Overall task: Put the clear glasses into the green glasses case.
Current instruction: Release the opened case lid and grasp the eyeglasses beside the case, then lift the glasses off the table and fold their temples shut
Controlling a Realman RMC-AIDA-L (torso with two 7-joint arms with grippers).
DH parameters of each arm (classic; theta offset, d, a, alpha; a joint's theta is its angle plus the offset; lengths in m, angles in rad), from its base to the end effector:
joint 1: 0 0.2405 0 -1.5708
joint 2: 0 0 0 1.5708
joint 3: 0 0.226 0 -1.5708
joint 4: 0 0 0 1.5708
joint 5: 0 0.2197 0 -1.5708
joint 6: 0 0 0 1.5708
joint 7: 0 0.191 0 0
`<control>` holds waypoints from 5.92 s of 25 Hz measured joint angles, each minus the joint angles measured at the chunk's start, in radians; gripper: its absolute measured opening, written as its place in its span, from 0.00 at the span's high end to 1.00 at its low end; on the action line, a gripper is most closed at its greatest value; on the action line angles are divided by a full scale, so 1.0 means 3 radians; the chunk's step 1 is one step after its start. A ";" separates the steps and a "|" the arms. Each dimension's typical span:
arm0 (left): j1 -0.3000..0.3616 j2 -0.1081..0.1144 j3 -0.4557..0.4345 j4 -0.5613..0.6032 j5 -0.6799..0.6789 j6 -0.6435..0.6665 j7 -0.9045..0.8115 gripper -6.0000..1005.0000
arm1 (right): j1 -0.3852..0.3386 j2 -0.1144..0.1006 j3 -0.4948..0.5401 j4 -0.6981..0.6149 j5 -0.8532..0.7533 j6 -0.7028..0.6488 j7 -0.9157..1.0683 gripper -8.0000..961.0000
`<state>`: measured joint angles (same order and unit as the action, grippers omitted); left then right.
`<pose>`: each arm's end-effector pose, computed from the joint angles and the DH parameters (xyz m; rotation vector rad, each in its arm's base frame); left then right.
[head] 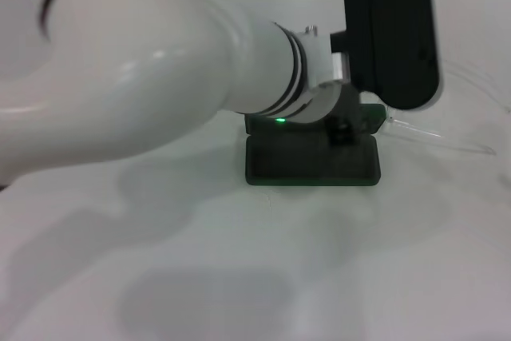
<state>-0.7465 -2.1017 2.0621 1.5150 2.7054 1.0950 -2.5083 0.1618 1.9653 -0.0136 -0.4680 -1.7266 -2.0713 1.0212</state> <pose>-0.0199 0.3304 -0.1362 -2.6625 0.3772 0.3781 0.3062 0.2182 0.1350 -1.8917 0.3575 1.2039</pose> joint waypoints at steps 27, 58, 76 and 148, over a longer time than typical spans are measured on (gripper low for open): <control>0.2022 0.0025 -0.2724 0.0749 -0.4118 0.0359 0.2072 0.63 | 0.1874 -0.0215 -0.2238 -0.2621 -0.2500 0.1269 0.4257 0.34; 0.1609 0.0154 -0.2861 -0.0346 -0.4499 0.0818 0.3364 0.65 | 0.2732 0.0123 -0.2413 -0.0679 -0.3112 0.2780 0.5922 0.38; 0.1619 0.0130 -0.2983 -0.0415 -0.4585 0.0947 0.3398 0.65 | 0.2837 0.0033 -0.2413 -0.0289 -0.3176 0.2957 0.6018 0.38; 0.1871 0.0083 -0.3728 -0.0572 -0.5251 0.1518 0.3034 0.69 | 0.2016 -0.0046 -0.3174 -0.1753 -0.2102 0.2232 0.5721 0.92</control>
<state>-0.1853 -2.0769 0.9436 1.3435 1.1300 1.5503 -1.5980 0.7667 1.9514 -0.9658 -0.9938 -2.3572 -1.4016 2.7374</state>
